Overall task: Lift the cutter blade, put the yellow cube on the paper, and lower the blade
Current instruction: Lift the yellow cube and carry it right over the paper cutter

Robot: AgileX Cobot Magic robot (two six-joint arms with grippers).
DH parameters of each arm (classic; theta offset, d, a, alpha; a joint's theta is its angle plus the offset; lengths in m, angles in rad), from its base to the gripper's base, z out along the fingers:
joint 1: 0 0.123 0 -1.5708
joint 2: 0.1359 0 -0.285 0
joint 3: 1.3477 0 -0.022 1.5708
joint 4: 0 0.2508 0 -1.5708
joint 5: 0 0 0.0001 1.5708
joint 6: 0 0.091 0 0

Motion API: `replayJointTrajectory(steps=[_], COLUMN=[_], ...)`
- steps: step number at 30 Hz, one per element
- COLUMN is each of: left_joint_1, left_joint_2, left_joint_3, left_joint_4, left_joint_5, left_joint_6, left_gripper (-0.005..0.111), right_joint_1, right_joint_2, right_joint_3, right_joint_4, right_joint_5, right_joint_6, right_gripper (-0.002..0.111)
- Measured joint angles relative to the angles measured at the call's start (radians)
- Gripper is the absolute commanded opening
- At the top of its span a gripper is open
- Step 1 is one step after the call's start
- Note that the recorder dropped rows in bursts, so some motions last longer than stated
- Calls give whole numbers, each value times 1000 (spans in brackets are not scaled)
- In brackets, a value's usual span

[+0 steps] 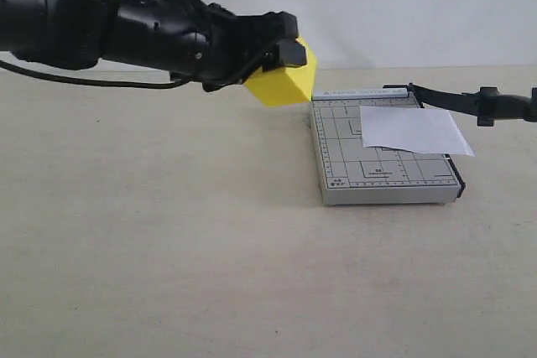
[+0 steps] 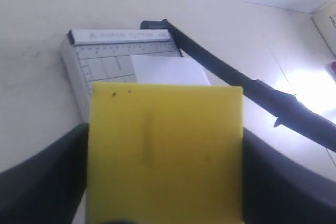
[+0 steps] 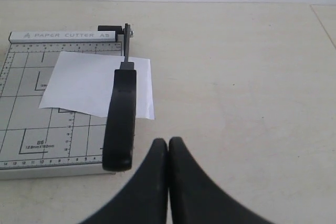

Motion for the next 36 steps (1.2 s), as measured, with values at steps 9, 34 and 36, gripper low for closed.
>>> replayJointTrajectory(steps=[9, 34, 36], left_joint_1=[-177, -157, -149], left_joint_2=[369, 654, 654], left_joint_3=[-377, -799, -800], left_joint_4=[51, 608, 613], left_joint_5=[-58, 60, 47], left_joint_6=[107, -55, -55], left_gripper=[4, 4, 4], right_joint_1=[0, 0, 0], right_joint_2=[0, 0, 0], right_joint_3=[0, 0, 0], right_joint_4=[-47, -56, -52], right_joint_5=[-67, -104, -104], right_joint_6=[0, 42, 44], right_gripper=[0, 0, 0])
